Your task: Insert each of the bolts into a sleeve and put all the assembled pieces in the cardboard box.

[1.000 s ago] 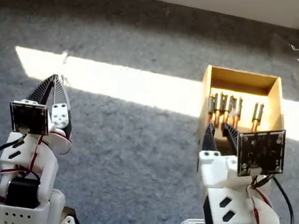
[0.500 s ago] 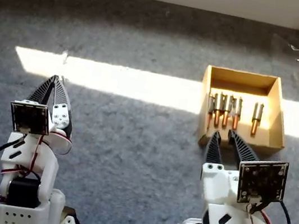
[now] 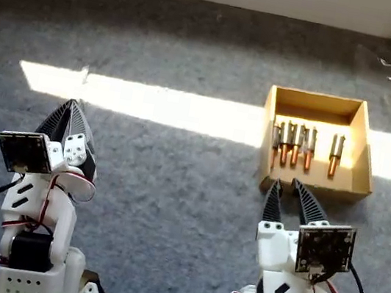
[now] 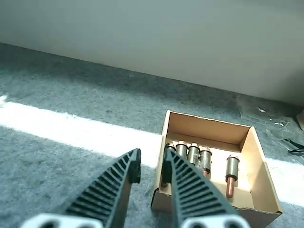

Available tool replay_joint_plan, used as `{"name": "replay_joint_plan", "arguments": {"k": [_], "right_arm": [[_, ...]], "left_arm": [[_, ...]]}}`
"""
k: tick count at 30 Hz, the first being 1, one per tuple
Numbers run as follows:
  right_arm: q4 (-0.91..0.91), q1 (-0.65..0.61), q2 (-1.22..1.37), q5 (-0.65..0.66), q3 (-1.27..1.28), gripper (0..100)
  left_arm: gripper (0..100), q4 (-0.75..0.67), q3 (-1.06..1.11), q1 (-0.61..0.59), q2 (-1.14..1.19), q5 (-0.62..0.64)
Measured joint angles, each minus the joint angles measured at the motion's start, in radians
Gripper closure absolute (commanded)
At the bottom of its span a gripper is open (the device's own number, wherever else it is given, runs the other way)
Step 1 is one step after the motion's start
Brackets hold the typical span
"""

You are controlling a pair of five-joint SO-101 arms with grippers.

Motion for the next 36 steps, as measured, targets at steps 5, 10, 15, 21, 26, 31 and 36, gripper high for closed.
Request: {"name": "replay_joint_plan", "arguments": {"k": [5, 10, 15, 21, 26, 31, 36], "right_arm": [[-0.038, 0.0, -0.009, 0.0, 0.08, 92.9], [-0.054, 0.0, -0.009, 0.0, 0.16, 92.9], [-0.057, 0.0, -0.009, 0.0, 0.259, 92.9], [-0.058, 0.002, -0.009, 0.0, 0.405, 92.9], [-0.058, 0.0, -0.009, 0.0, 0.499, 92.9], [-0.061, 0.0, -0.012, 0.0, 0.562, 92.9], [-0.061, 0.0, -0.015, 0.0, 0.6, 92.9]], "left_arm": [[99, 0.0, 0.0, 0.0, 0.0, 0.0], [99, 0.0, 0.0, 0.0, 0.0, 0.0], [99, 0.0, 0.005, 0.0, 0.0, 0.0], [99, 0.003, 0.097, 0.0, 0.0, 0.0], [99, 0.003, 0.178, 0.0, 0.0, -0.048], [99, 0.008, 0.189, 0.0, 0.0, -0.167], [99, 0.058, 0.19, 0.0, 0.0, -0.181]]}}
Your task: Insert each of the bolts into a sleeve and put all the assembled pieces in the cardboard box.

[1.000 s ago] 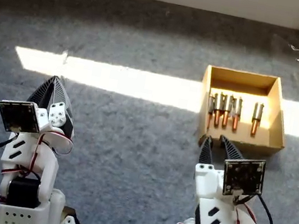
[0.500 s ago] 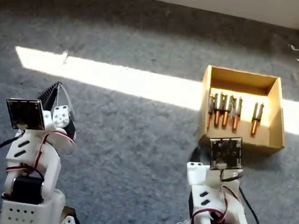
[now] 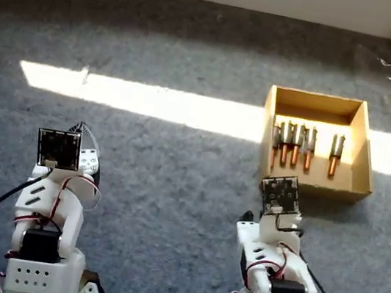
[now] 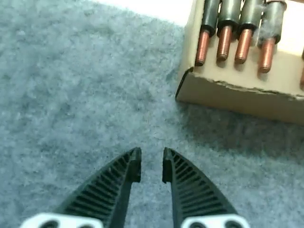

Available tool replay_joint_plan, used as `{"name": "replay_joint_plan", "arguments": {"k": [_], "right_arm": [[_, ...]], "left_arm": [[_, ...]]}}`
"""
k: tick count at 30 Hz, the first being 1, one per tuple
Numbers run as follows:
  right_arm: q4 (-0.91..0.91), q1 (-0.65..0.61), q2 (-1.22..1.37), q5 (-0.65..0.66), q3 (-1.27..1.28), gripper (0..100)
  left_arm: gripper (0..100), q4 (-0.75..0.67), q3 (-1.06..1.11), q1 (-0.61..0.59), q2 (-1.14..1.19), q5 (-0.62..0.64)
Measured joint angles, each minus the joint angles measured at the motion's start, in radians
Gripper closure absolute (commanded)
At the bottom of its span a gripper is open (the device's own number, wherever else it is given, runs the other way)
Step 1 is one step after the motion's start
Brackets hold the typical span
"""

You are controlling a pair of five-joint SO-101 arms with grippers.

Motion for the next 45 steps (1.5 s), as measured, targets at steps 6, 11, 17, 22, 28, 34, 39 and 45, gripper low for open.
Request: {"name": "replay_joint_plan", "arguments": {"k": [6, 11, 17, 22, 28, 34, 39, 45], "right_arm": [[0.0, 0.0, 0.0, 0.0, 0.0, 92.9], [0.0, 0.0, 0.0, 0.0, 0.0, 92.9], [0.0, 0.0, 0.0, 0.0, 0.0, 92.9], [0.0, 0.0, 0.0, -0.049, 0.0, 92.9], [0.0, 0.0, -0.003, -0.175, 0.015, 92.9], [0.0, 0.0, 0.0, -0.181, 0.081, 92.9], [0.0, 0.0, 0.0, -0.181, 0.089, 92.9], [0.0, 0.0, 0.0, -0.181, 0.089, 92.8]], "left_arm": [[99, 0.002, -0.038, 0.0, 0.0, -0.002], [99, 0.058, -0.201, 0.0, 0.0, -0.002], [99, 0.35, -0.408, 0.083, -0.011, 0.0], [99, 0.482, -0.433, 0.112, -0.012, 0.046], [99, 0.512, -0.43, 0.014, -0.012, 0.124], [99, 0.528, -0.324, 0.008, -0.012, 0.124], [99, 0.528, -0.199, 0.008, -0.009, 0.124], [99, 0.528, -0.044, 0.008, -0.005, 0.124]]}}
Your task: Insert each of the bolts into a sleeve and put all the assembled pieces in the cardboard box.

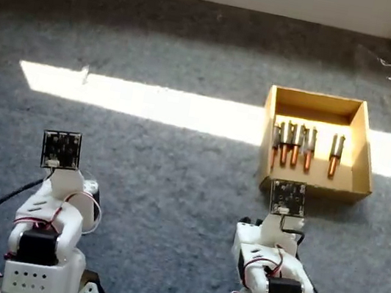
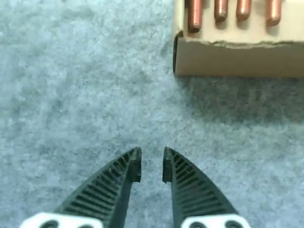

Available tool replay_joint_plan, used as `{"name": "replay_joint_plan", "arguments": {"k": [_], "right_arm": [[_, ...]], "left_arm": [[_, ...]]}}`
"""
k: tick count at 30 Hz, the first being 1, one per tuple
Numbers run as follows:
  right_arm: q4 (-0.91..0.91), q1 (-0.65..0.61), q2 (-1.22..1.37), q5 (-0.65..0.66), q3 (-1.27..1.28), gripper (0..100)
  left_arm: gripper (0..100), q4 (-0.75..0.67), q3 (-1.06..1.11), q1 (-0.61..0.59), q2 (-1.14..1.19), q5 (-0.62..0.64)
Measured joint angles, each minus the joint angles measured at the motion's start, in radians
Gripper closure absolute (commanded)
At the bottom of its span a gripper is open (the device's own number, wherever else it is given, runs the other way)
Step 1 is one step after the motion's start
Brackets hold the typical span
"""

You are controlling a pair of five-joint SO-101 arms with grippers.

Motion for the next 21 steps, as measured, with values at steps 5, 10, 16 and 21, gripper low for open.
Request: {"name": "replay_joint_plan", "arguments": {"k": [5, 10, 16, 21], "right_arm": [[0.0, 0.0, 0.0, 0.0, 0.0, 92.6], [0.0, 0.0, 0.0, 0.0, 0.0, 92.6], [0.051, 0.0, 0.0, -0.002, 0.0, 92.6], [0.06, 0.0, 0.0, -0.003, 0.0, 92.8]], "left_arm": [[99, 0.003, 0.043, -0.002, -0.002, 0.0], [99, 0.055, 0.043, -0.002, 0.0, 0.0], [99, 0.147, 0.044, 0.052, -0.002, 0.0], [99, 0.152, 0.044, 0.057, -0.002, 0.0]]}}
